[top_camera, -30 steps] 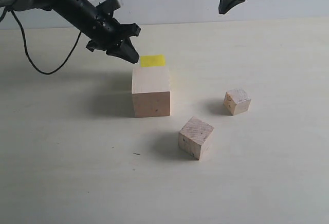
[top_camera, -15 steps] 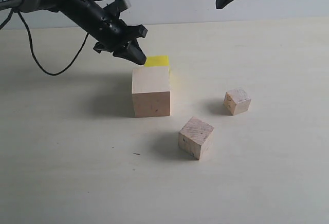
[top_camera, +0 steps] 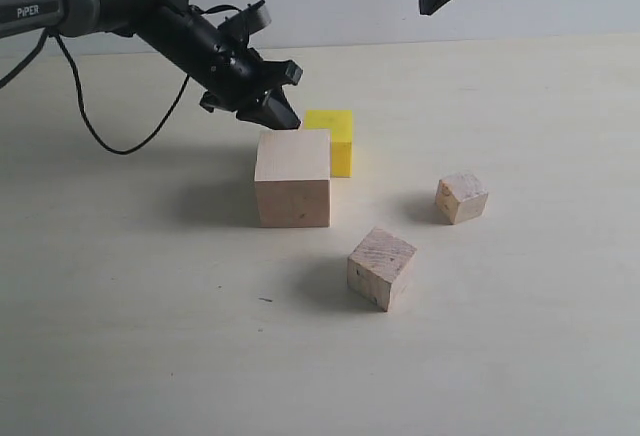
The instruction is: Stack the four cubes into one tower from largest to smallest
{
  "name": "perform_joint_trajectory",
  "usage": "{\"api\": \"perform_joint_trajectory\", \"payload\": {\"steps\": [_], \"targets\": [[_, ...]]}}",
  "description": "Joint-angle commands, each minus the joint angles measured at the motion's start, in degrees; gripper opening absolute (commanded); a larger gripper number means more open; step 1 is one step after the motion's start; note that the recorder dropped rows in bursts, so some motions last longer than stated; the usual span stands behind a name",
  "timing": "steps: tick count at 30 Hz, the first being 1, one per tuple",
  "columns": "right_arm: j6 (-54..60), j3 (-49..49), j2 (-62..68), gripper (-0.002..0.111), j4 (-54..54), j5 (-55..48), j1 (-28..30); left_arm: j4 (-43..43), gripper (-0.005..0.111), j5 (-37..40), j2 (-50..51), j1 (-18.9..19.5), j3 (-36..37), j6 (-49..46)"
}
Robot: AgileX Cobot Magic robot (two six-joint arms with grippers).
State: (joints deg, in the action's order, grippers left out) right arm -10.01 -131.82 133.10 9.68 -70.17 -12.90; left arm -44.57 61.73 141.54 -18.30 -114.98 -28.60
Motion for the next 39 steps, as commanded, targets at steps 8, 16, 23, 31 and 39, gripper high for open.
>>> {"api": "perform_joint_trajectory", "payload": {"steps": [8,16,23,31,39], "targets": [[1.01,-0.54,-0.86,0.0,0.85,0.21,0.21,-1.17,0.0,-0.66,1.13,-1.97,-5.01,-1.39],[1.01,-0.54,-0.86,0.0,0.85,0.21,0.21,-1.18,0.0,0.61,1.13,-3.32,-5.35,-2.16],[1.01,-0.54,-0.86,0.0,0.85,0.21,0.21,-1.81,0.0,1.74,1.13,-3.7,-5.35,-3.06],[-0.49,-0.54,-0.86,0.0,-3.55,0.21,0.61,-2.73,0.0,3.5,0.67,-3.37,-5.35,-4.49],[-0.49,-0.54,-0.86,0.0,-2.43,0.21,1.97,-2.28,0.0,4.31,-0.91,-2.83,-5.35,-5.92]]}}
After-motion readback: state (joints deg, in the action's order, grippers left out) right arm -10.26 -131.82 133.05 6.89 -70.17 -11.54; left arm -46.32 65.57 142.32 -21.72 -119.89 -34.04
